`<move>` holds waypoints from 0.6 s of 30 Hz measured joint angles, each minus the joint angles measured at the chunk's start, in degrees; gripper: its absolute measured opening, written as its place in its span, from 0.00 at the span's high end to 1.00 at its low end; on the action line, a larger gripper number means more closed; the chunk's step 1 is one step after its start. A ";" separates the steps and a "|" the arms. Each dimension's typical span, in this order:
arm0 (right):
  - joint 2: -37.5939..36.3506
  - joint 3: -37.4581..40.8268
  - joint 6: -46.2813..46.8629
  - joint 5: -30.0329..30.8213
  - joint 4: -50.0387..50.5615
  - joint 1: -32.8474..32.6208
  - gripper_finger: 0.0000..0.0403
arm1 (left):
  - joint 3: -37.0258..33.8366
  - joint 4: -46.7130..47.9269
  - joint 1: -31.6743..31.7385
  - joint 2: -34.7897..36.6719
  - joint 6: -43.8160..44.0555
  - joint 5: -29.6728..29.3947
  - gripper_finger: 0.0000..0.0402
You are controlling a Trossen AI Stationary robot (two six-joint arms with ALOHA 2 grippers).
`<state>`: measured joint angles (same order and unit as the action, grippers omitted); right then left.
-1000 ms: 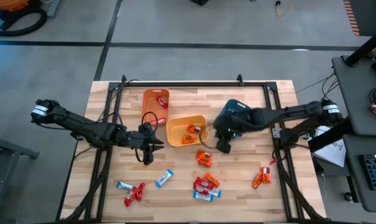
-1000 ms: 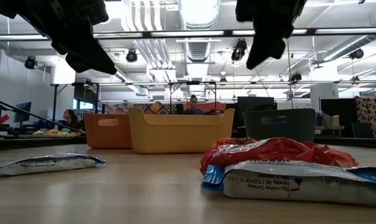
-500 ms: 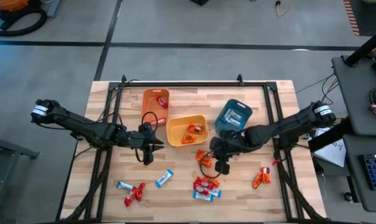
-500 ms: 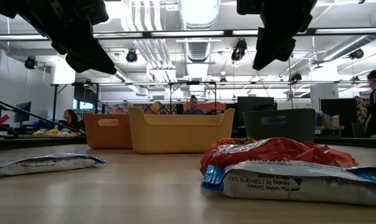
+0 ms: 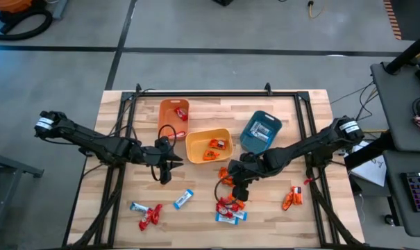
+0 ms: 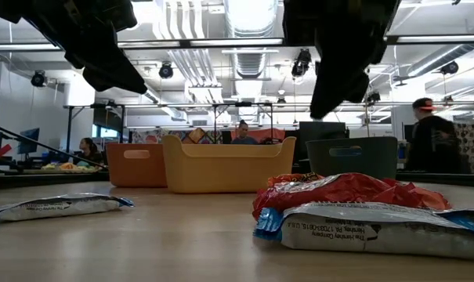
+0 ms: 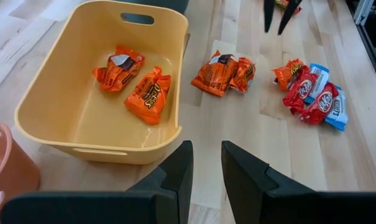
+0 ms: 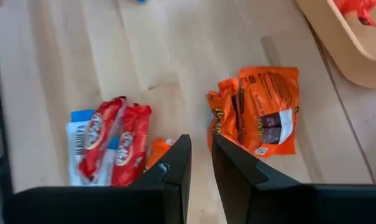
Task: Sort candy
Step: Put the orange chocolate into the yellow bin
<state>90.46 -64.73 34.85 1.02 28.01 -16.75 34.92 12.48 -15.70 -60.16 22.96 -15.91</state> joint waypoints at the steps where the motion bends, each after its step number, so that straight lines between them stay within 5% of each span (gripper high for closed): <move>1: 0.46 0.00 -0.68 0.00 -0.02 -0.01 0.86 | 0.00 0.01 0.00 0.00 -0.28 0.00 0.83; 6: 1.54 -0.02 -2.83 -1.25 -0.18 -0.54 0.86 | 0.00 0.01 0.00 0.00 -2.16 -0.02 0.83; 13: 2.39 0.39 -23.86 -1.06 -0.05 -2.45 0.86 | 0.00 0.03 0.00 0.00 -2.92 -0.03 0.83; 18: 2.99 0.37 -22.91 -0.79 -0.13 -1.99 0.86 | -0.02 0.10 0.00 0.00 -2.92 -0.04 0.83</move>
<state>93.45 -64.36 11.95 0.22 27.88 -18.74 34.89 12.58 -15.70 -60.16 20.03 -15.94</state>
